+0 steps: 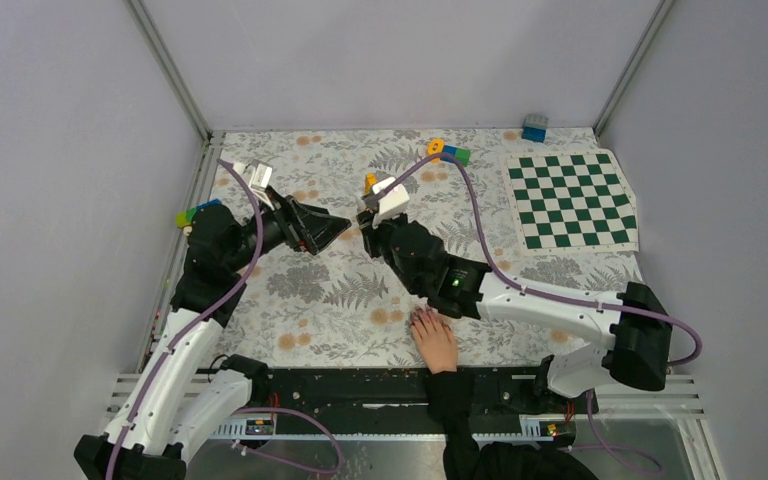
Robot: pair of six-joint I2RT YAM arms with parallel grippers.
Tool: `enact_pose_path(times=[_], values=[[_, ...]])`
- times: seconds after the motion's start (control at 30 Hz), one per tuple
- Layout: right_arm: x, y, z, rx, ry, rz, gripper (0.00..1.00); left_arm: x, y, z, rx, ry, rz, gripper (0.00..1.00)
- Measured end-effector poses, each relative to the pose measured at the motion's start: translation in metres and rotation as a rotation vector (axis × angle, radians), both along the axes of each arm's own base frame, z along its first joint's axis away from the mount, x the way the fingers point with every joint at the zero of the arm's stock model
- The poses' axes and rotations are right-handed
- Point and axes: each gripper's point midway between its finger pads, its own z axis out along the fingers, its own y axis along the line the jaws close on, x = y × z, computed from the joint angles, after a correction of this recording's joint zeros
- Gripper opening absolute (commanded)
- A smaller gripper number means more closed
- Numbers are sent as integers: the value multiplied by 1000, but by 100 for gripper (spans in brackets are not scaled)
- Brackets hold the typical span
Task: Paint the nails
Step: Unscrew the nail polish bottle.
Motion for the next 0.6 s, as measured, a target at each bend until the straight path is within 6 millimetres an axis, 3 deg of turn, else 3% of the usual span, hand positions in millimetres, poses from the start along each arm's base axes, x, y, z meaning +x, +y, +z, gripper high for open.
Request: enact_pose_path(times=[0.17,0.3,0.37,0.6], values=[[14,-12,3,95,100,95,0,-1,5,0,7,-3,14,98],[23,-20,15,211,189,246,0,-13,2,15,-20,-76,-36,99],[12,-15,21,254,234,370,0,-22,-1,25,-40,-122,-79,99],[-56,5,45,360,372,816,0,-45,-10,48,-85,-228,-204,99]])
